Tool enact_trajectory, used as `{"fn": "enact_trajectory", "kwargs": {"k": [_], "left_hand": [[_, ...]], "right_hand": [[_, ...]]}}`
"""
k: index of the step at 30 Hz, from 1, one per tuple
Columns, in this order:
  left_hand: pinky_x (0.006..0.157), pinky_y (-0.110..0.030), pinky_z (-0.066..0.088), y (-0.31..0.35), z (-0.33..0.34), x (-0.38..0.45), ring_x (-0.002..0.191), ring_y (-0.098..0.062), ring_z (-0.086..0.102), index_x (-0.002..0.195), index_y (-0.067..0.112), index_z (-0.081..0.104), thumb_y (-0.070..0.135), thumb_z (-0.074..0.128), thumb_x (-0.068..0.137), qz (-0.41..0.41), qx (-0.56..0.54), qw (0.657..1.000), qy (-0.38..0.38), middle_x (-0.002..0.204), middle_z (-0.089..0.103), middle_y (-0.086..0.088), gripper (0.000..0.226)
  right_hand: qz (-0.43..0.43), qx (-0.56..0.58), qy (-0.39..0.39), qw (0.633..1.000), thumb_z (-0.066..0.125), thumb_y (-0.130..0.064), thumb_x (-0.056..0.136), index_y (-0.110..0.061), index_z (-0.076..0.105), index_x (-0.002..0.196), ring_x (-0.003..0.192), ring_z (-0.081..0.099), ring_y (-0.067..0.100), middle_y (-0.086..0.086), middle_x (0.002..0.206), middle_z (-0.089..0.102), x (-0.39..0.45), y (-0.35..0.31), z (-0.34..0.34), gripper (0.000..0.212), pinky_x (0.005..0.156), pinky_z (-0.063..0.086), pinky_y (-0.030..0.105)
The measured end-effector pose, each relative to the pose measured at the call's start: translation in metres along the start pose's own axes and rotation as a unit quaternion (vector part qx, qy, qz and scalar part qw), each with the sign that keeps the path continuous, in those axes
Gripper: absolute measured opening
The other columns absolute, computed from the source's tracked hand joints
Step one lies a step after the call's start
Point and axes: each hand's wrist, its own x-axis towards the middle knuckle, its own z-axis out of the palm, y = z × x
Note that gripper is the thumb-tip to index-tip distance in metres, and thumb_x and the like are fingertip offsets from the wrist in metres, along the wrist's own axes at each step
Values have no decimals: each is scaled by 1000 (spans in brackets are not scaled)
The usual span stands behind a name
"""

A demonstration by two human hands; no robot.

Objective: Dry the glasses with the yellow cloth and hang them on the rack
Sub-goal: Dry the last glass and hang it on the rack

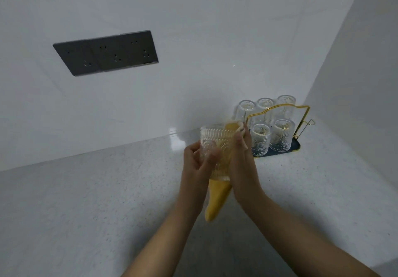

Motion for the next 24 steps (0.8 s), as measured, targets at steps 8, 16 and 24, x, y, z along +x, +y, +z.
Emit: {"fn": "enact_trajectory", "kwargs": {"k": [8, 16, 24], "left_hand": [[89, -39, 56, 5, -2, -3, 113, -22, 65, 141, 13, 41, 21, 71, 84, 25, -54, 995, -76, 125, 65, -4, 65], [88, -47, 54, 17, 0, -9, 102, -37, 64, 121, 2, 58, 27, 82, 66, -186, -373, 903, -102, 115, 62, -25, 65], [78, -35, 58, 4, 17, -13, 103, -19, 69, 132, 27, 30, 46, 69, 79, -18, -101, 995, -13, 126, 57, -5, 69]], "right_hand": [[-40, 52, -32, 997, 40, -50, 89, -23, 27, 141, 119, 54, 25, 12, 135, 47, 8, -13, 1, 61, 93, 49, 48], [8, 74, -78, 994, 42, -41, 91, -15, 48, 102, 84, 59, 21, 10, 93, 55, 22, -24, -12, 29, 78, 52, 44], [-121, -107, 77, 984, 38, -63, 79, -19, 41, 90, 73, 50, 16, 5, 81, 47, 16, -12, 0, 45, 65, 45, 31]]}}
